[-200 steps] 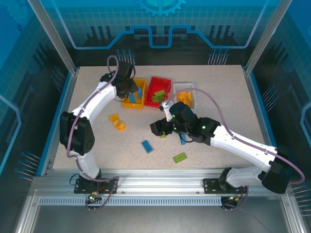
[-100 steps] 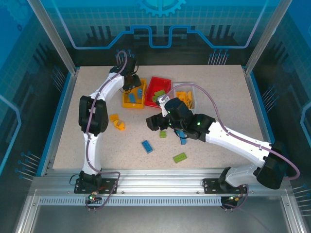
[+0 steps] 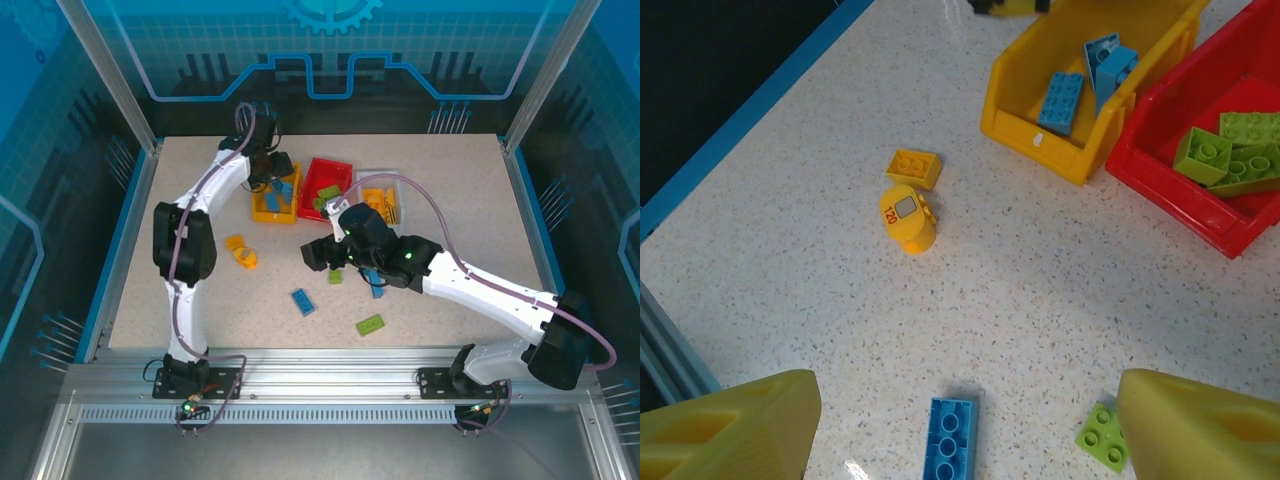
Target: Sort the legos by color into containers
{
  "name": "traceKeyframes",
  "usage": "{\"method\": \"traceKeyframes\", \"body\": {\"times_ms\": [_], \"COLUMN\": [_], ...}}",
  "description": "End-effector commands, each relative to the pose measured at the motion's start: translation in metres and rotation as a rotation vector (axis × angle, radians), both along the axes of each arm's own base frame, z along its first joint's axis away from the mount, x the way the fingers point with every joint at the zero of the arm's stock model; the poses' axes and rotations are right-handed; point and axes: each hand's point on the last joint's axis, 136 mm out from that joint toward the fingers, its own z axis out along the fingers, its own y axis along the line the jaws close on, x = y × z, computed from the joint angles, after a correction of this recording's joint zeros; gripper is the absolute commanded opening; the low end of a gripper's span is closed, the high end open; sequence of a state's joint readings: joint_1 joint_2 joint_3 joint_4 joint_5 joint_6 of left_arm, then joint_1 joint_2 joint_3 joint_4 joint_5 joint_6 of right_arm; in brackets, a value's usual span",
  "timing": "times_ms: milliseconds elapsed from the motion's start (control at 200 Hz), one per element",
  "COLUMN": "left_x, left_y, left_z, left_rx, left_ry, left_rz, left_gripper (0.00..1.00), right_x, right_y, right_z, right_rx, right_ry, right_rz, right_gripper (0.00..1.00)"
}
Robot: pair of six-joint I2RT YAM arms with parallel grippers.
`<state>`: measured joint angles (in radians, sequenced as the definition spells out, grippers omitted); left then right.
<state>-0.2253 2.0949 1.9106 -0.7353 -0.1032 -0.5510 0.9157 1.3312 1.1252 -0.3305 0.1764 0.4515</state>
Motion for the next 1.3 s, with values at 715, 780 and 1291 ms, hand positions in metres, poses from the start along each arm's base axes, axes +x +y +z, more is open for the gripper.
{"method": "traceKeyframes", "body": {"times_ms": [715,780,1291], "left_x": [-0.349,-0.361,-0.367], "left_y": [0.086,0.089,0.083], "left_z": [0.070,0.070,0.065], "left_rx": [-0.220,-0.227,-0.254], "left_ry": [-0.206,-0.213,-0.195], "left_rz": [0.264,0.269,0.245], "left_gripper": [0.77,0.77,0.77], "right_x": [0.050,0.057,0.072], "right_y": [0.170,0.177,0.201], "right_z": [-0.193,-0.201,-0.209], "right_rx": [-0.476,-0.492,-0.446], "right_ry": [0.175,0.175,0.185], "right_rz": [0.356,0.350,0.326], "right_gripper": [0.85,0.84,0.39]}}
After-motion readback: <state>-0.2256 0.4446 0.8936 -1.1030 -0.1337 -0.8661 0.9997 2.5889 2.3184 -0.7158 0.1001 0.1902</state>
